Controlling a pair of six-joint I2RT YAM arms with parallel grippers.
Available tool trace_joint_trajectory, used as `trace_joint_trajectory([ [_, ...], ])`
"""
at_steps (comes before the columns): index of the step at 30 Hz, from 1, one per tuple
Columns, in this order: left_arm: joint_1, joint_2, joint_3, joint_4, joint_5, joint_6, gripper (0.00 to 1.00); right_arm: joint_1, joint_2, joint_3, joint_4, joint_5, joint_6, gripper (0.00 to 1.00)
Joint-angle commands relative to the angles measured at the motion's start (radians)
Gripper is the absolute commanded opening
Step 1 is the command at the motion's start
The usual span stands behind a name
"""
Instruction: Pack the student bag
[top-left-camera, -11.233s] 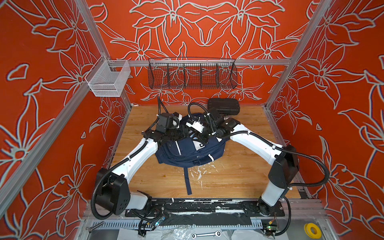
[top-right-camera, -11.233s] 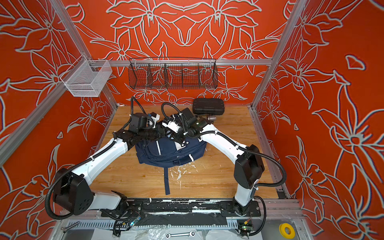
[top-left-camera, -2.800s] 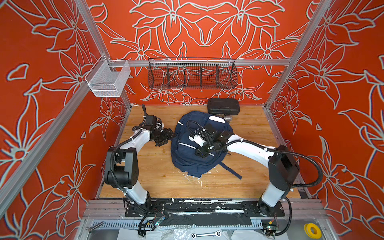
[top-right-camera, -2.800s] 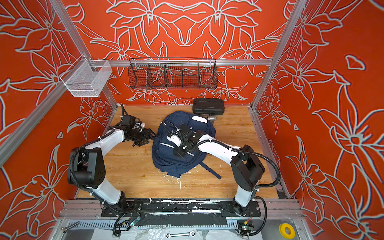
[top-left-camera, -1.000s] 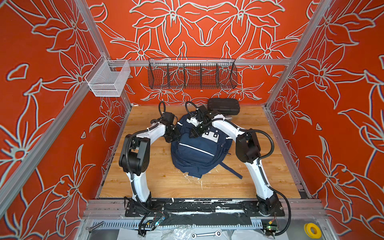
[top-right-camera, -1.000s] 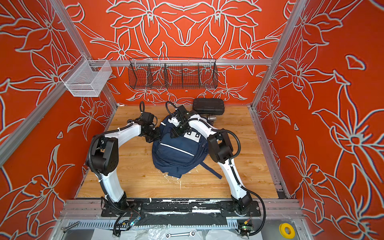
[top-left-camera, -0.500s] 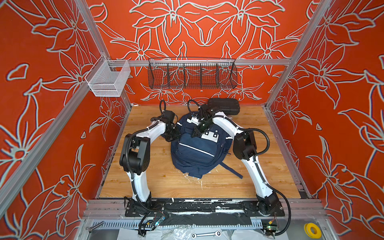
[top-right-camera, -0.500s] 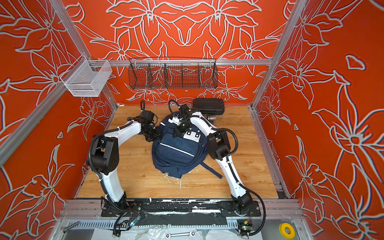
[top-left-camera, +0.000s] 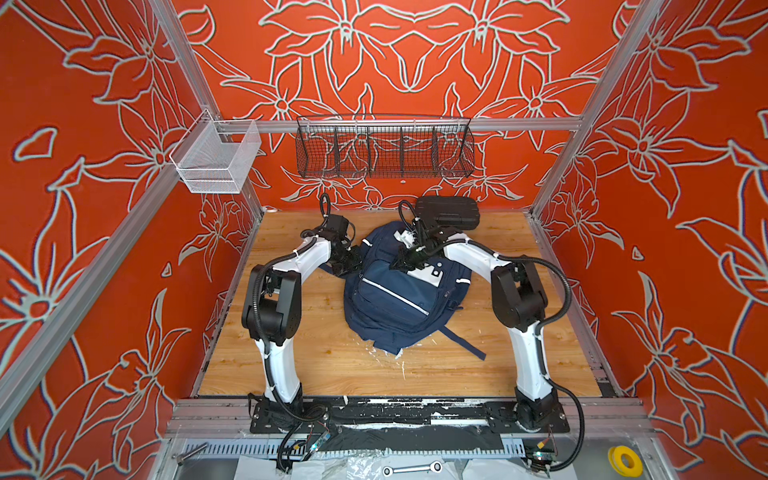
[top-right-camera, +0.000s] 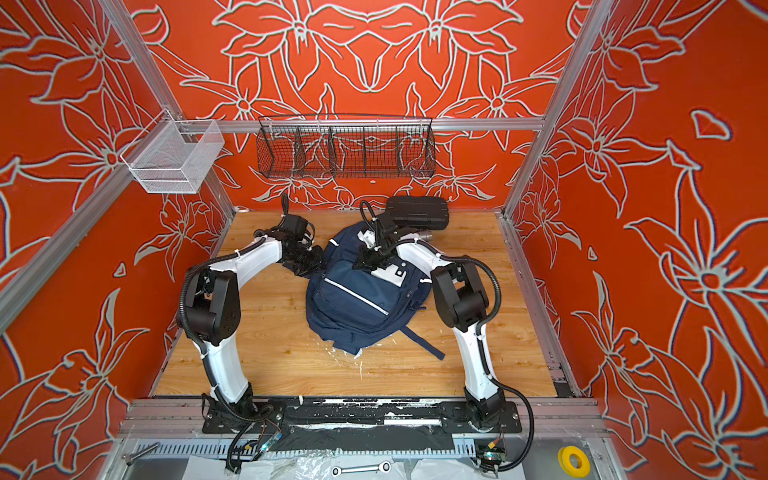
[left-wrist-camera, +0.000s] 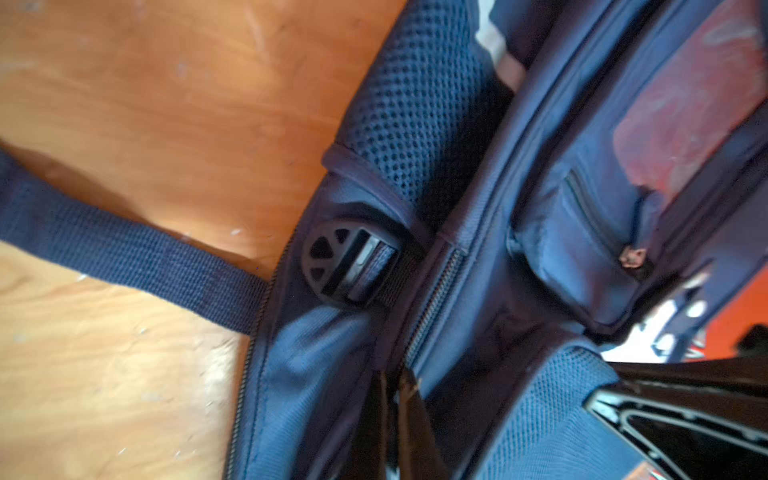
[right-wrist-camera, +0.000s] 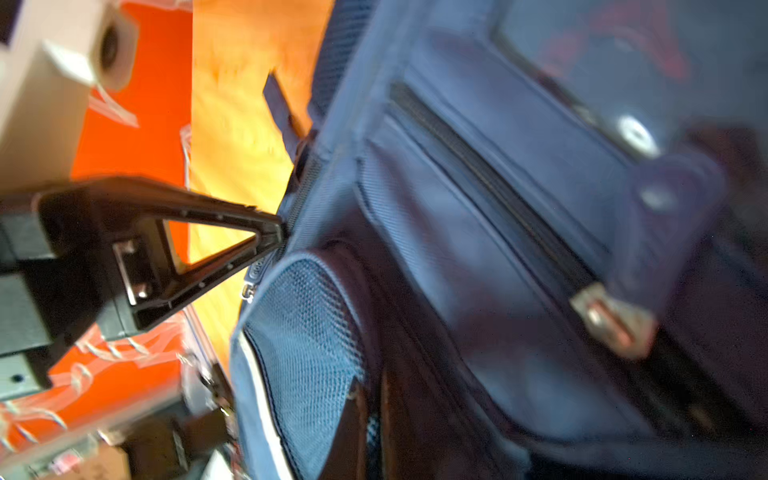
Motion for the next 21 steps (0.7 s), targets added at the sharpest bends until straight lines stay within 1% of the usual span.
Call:
trace_joint_trajectory([
  [1, 0.022, -0.015, -0.018, -0.069, 0.018, 0.016, 0.0, -0.064, -0.125, -0.145, 0.351, 0.168, 0.369, 0.0],
  [4, 0.022, -0.018, -0.034, -0.067, 0.067, -0.006, 0.0, -0.06, -0.176, -0.221, 0.403, 0.247, 0.431, 0.0],
  [7, 0.017, -0.036, -0.081, -0.043, 0.111, -0.045, 0.0, -0.06, -0.222, -0.299, 0.443, 0.342, 0.472, 0.0],
  [8, 0.012, -0.045, -0.098, -0.036, 0.117, -0.055, 0.0, -0.059, -0.228, -0.314, 0.465, 0.348, 0.472, 0.0],
  [11, 0.009, -0.068, -0.123, -0.033, 0.129, -0.076, 0.0, -0.05, -0.227, -0.3, 0.442, 0.367, 0.445, 0.0],
  [12, 0.007, -0.079, -0.128, -0.038, 0.13, -0.084, 0.0, -0.043, -0.229, -0.302, 0.42, 0.391, 0.445, 0.0],
  [13, 0.007, -0.091, -0.138, -0.041, 0.127, -0.088, 0.0, -0.041, -0.235, -0.318, 0.435, 0.403, 0.451, 0.0],
  [16, 0.007, -0.135, -0.186, -0.04, 0.089, -0.105, 0.0, -0.038, -0.288, -0.438, 0.544, 0.498, 0.546, 0.0],
  [18, 0.009, -0.168, -0.225, -0.019, 0.067, -0.125, 0.0, -0.033, -0.335, -0.526, 0.626, 0.582, 0.621, 0.0],
  [21, 0.009, -0.184, -0.255, 0.021, 0.097, -0.155, 0.0, 0.0, -0.391, -0.59, 0.677, 0.683, 0.656, 0.0],
])
